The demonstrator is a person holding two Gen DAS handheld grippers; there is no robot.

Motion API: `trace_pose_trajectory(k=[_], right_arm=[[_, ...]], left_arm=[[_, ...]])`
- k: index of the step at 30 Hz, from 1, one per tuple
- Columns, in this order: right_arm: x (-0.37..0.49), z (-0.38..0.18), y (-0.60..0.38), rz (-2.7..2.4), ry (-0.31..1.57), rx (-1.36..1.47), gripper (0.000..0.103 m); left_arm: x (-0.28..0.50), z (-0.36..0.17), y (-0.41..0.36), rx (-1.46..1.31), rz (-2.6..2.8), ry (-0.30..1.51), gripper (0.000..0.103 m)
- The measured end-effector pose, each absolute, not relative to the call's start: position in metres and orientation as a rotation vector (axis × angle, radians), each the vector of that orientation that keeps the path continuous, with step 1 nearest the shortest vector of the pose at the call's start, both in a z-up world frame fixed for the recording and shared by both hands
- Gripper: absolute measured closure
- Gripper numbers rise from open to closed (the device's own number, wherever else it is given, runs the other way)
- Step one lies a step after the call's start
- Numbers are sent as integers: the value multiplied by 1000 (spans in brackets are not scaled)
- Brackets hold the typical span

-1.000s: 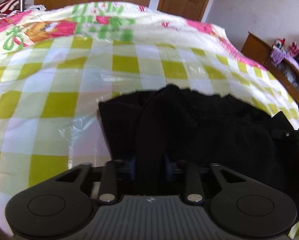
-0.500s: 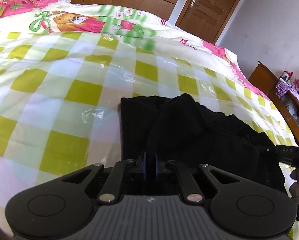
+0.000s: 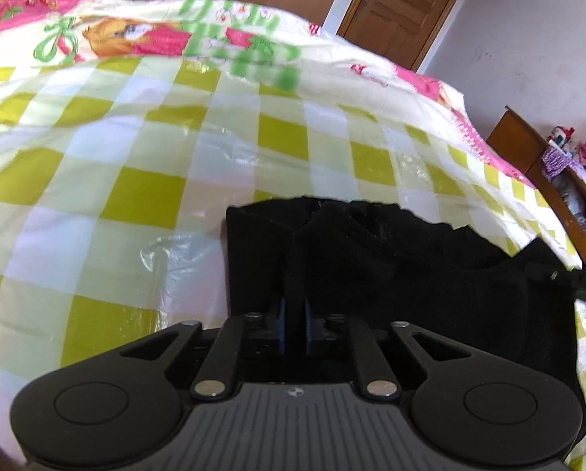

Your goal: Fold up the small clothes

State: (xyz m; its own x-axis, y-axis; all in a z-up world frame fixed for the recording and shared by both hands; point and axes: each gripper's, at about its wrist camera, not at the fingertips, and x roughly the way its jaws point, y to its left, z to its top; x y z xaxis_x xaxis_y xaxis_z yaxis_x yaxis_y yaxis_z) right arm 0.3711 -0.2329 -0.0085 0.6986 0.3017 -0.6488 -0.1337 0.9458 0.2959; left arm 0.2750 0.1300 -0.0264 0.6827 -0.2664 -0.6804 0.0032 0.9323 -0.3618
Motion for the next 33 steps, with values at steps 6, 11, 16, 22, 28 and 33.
trace_pose_trajectory(k=[6, 11, 16, 22, 28, 33], right_arm=[[346, -31, -260, 188, 808, 293, 96], [346, -19, -258, 187, 758, 331, 96], [334, 11, -259, 211, 615, 367, 96], [379, -36, -250, 126, 770, 282, 95], [366, -25, -244, 121, 720, 226, 85], [327, 7, -245, 106, 629, 143, 79]], left_arm=[[281, -22, 126, -333, -187, 784, 81], [287, -8, 124, -335, -216, 748, 82], [287, 4, 128, -355, -218, 671, 82], [307, -37, 123, -319, -152, 752, 79], [279, -23, 126, -239, -103, 698, 70], [239, 0, 137, -220, -75, 640, 70]])
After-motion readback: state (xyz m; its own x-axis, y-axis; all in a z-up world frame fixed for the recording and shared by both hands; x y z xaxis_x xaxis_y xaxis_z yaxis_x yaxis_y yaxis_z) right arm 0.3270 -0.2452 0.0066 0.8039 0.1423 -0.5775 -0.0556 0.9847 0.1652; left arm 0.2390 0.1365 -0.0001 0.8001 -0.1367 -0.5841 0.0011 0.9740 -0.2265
